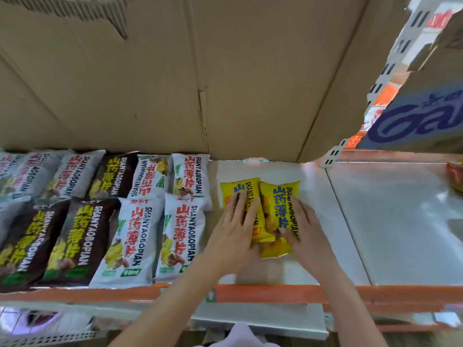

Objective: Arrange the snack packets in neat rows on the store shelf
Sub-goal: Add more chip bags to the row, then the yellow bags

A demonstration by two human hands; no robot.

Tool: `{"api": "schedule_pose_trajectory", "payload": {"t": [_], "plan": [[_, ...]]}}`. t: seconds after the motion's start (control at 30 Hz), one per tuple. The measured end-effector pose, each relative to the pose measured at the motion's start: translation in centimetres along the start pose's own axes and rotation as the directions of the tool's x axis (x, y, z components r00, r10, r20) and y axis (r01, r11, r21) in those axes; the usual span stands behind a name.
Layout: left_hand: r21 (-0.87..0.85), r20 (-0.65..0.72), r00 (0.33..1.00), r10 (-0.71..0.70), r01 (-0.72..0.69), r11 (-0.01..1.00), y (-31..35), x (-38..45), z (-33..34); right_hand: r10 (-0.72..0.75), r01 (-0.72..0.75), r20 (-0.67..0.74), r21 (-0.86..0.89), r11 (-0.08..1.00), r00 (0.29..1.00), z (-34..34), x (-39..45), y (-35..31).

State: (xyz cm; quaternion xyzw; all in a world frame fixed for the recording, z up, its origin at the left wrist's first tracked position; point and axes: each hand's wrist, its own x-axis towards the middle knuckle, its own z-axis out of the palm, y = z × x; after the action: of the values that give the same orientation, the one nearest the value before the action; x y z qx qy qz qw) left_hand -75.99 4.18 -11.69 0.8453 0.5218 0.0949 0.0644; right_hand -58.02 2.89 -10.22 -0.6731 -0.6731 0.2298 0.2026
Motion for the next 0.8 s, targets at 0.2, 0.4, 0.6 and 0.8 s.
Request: {"api": "schedule_pose_trajectory", "payload": {"t": [0.2, 0.4, 0.6, 0.8], "plan": [[0.107, 0.101, 0.986, -0.13, 0.119, 0.987, -2.0, 4.6, -1.3, 0.052, -0.094, -0.219, -0.186, 0.978, 0.974, 0.4, 3.6, -1.3], [0.141, 0.173, 0.949, -0.264, 0.241, 0.96, -3.0, 5.5, -2.4, 0.04, -0.043, -0.018, -0.235, 0.971, 0.999, 2.6, 5.7, -3.1], [0.176, 0.212, 0.95, -0.231, 0.195, 0.965, -4.5, 5.6, -3.0, 0.079, -0.069, 0.028, -0.271, 0.96, 0.996, 3.0, 7.4, -4.5], [0.138, 0.14, 0.98, -0.138, 0.119, 0.983, -5.4, 4.9, -2.5, 0.091, -0.105, -0.069, -0.236, 0.966, 0.993, 3.0, 5.9, -4.5]]}}
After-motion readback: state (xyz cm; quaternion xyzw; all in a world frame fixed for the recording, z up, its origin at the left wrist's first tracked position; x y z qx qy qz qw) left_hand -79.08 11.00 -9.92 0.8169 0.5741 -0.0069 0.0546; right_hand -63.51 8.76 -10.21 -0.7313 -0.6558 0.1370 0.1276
